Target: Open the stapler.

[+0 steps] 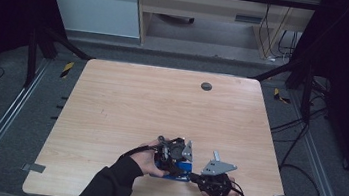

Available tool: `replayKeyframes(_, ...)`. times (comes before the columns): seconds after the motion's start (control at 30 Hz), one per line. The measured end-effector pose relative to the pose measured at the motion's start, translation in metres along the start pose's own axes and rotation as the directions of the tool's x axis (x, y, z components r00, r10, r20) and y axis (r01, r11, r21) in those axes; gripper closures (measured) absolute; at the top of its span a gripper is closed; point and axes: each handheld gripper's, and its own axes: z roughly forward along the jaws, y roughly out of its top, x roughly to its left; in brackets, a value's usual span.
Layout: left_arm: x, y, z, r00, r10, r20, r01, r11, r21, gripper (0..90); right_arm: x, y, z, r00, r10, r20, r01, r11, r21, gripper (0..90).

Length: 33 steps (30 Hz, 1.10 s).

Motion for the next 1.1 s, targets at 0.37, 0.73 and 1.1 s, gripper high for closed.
replayKeyframes(0.37,0.003,0.004,0.013,0.999,0.018,0.042,-0.019,0.9994,0.031,61.4,0.0,0.0,0.003,1.0,-0.006,0.002,0.006,1.0,0.003,90.0)
replayKeyframes(0.73,0.006,0.004,0.015,0.9971,0.035,0.068,-0.038,0.9984,0.043,63.8,0.0,0.001,0.007,1.0,-0.004,0.006,0.004,1.0,0.005,90.0)
replayKeyframes(1.1,0.008,0.005,0.015,0.9956,0.048,0.081,-0.052,0.9978,0.042,64.6,-0.001,0.001,0.01,0.9999,0.003,0.011,-0.003,1.0,-0.006,90.0)
